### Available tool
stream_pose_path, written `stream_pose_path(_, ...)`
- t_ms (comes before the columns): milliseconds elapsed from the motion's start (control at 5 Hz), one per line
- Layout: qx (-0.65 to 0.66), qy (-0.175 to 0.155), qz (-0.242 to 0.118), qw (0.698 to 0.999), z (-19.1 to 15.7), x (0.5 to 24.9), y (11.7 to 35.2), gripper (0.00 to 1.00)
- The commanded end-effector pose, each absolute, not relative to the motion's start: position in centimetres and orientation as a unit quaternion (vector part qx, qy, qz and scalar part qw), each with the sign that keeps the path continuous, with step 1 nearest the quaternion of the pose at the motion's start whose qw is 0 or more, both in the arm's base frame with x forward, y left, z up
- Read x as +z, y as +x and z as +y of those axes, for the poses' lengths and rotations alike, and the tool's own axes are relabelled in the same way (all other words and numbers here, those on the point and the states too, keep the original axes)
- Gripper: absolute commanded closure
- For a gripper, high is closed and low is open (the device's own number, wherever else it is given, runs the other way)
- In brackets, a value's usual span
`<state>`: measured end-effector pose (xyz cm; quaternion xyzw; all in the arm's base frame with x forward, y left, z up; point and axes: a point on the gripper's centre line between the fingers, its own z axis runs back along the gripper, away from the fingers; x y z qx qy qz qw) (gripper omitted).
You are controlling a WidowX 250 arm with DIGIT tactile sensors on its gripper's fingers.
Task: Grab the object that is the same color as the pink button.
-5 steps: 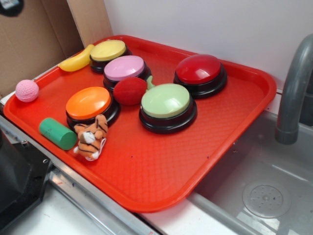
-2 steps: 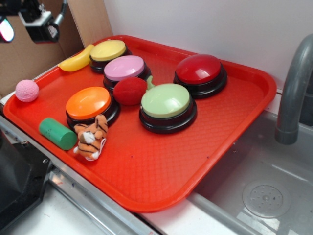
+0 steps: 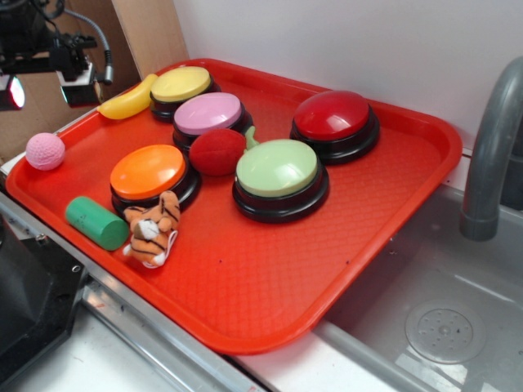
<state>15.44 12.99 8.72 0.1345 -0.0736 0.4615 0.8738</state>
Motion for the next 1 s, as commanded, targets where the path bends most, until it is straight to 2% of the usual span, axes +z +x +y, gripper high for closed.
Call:
stream_pose_path(0,0.523,0.185,-0.084,0.827,16.3,5.1,14.3,0.00)
stream_pose_path(400,0.544,0.204,-0.089,0.809,17.5,2.8,13.7,0.00)
stream_pose_path(600,0.558,0.204,-0.102,0.798,17.6,2.9,13.4,0.86)
stream_pose_path(800,0.557,0.200,-0.106,0.799,17.5,2.9,13.4,1.00)
